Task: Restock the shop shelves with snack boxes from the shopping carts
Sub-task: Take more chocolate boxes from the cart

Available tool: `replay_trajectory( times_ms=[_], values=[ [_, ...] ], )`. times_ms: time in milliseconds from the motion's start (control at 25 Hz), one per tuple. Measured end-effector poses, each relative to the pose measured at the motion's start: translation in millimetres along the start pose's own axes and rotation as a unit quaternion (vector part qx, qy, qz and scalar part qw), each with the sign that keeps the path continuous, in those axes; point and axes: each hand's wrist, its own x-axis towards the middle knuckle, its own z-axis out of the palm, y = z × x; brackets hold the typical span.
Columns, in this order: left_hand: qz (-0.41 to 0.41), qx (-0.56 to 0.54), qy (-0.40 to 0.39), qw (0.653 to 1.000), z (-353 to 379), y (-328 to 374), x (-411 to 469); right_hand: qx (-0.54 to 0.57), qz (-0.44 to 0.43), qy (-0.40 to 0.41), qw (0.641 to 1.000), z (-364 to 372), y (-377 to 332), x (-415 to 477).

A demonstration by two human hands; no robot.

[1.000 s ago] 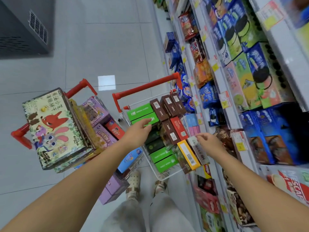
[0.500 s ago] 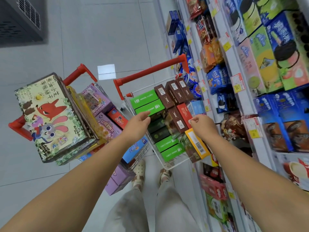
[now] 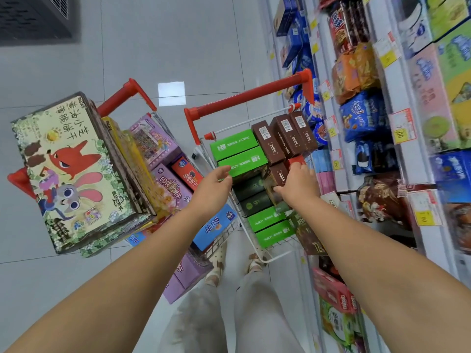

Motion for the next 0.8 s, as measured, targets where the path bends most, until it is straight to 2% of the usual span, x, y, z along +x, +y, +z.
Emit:
replay_trajectory(
  times_ms=[80, 240, 320, 560, 640, 760, 800],
  values=[
    [-0.009, -0.011, 0.001, 1.0, -0.2, -2.1, 2.4, -0.022, -0.009, -0.007, 1.0, 0.0, -0.7, -1.1],
    [-0.009, -0.006, -0.022, 1.0, 1.2, 5.9, 4.7, 0.075, -0.042, -0.018, 0.996, -19.4, 11.3, 2.2],
    [-0.002, -0.004, -0.026, 1.0, 2.7, 13.0, 6.1, 0.072, -0.051, -0.045, 0.995, -24.4, 15.2, 7.6],
    [-0.006, 0.001, -0.028, 1.0, 13.4, 12.8, 11.9, -0.142, -0.086, -0.053, 0.985, 7.9, -12.6, -8.1],
    [-0.01, 0.008, -0.035, 0.999, 16.1, 9.9, 11.4, -0.102, -0.12, -0.056, 0.986, 19.1, -20.1, -12.1],
    [-0.016, 0.011, -0.036, 0.999, 17.9, 8.2, 14.1, 0.071, -0.095, -0.147, 0.982, 30.7, -22.1, -10.9],
    [-0.019, 0.009, -0.036, 0.999, 17.9, 7.5, 15.7, 0.099, -0.081, -0.176, 0.976, 32.8, -22.3, -12.9]
  ],
)
